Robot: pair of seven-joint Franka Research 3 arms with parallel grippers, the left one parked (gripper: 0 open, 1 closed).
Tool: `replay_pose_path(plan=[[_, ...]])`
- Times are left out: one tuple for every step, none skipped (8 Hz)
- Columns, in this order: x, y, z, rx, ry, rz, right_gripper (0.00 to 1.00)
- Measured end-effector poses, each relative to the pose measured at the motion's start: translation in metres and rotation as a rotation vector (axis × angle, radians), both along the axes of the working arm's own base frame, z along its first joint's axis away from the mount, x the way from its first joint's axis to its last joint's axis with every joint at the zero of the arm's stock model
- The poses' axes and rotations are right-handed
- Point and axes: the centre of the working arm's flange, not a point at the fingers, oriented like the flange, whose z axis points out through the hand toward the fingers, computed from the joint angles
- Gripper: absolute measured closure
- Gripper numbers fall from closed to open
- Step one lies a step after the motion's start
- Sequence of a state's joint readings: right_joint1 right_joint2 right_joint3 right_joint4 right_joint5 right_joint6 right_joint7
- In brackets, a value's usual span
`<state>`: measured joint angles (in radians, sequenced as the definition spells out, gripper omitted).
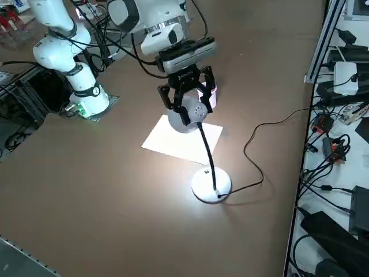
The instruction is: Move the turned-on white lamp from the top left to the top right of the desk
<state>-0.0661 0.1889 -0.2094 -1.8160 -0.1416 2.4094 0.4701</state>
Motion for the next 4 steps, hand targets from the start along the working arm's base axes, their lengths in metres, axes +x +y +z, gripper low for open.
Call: replay_pose_path(plan=[[0.000, 0.001, -0.002, 0.002, 0.007, 0.001, 0.11], [0.000, 0.001, 0.000, 0.001, 0.003, 0.001, 0.00], [-0.001, 0.001, 0.004, 0.000, -0.001, 0.002, 0.00], [-0.003, 0.001, 0.011, 0.002, 0.005, 0.000, 0.00]])
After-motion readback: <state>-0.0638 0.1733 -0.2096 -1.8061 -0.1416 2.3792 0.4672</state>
